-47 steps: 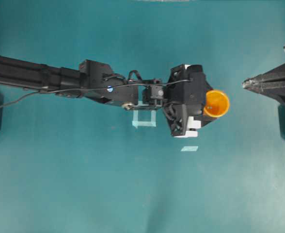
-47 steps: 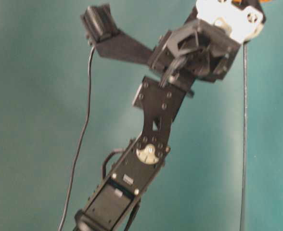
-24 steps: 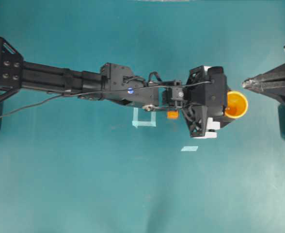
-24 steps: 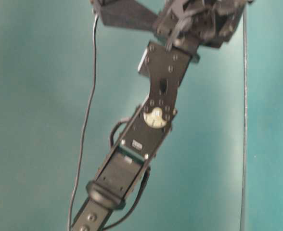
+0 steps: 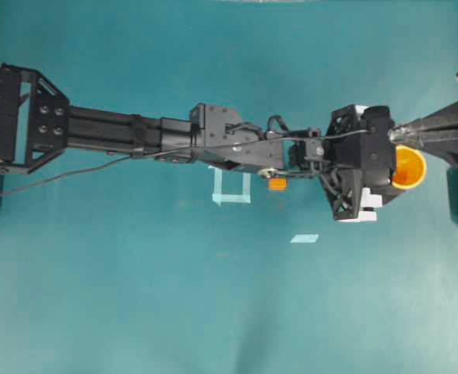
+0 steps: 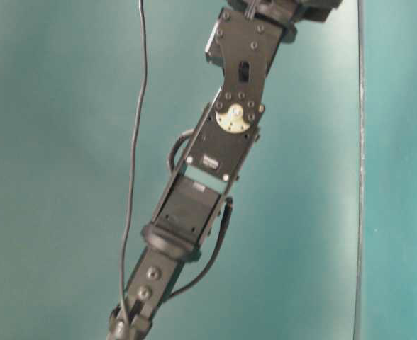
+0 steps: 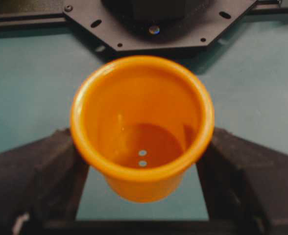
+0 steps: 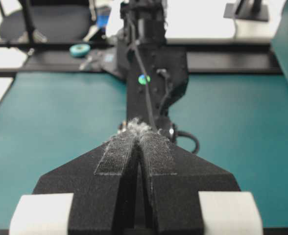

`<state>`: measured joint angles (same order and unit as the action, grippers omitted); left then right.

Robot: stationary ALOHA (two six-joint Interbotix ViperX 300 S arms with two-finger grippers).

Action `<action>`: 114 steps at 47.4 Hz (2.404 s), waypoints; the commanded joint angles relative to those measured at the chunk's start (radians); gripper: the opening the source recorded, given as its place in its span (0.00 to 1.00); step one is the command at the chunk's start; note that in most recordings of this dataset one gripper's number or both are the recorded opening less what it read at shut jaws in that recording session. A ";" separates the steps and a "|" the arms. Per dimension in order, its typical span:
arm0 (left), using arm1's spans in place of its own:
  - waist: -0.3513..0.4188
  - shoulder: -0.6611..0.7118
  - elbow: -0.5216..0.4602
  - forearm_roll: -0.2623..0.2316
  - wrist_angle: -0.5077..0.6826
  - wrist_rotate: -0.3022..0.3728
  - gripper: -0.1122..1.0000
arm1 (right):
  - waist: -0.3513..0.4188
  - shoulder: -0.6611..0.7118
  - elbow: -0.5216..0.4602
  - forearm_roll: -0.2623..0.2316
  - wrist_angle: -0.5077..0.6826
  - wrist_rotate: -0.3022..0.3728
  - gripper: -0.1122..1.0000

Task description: Move the cup to the right with left arm.

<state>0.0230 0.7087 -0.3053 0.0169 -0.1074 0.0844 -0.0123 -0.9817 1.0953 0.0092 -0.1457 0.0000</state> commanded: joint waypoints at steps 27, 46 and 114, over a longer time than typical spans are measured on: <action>-0.002 -0.009 -0.052 0.003 0.006 0.000 0.68 | 0.000 -0.002 -0.038 -0.003 -0.005 -0.002 0.10; 0.000 -0.008 -0.052 0.002 0.002 0.000 0.68 | 0.000 -0.003 -0.038 -0.003 -0.005 -0.002 0.10; 0.002 0.008 -0.074 0.003 -0.002 0.000 0.68 | 0.000 -0.003 -0.038 -0.005 -0.003 -0.005 0.10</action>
<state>0.0230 0.7440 -0.3513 0.0169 -0.0982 0.0844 -0.0123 -0.9863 1.0876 0.0061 -0.1457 -0.0031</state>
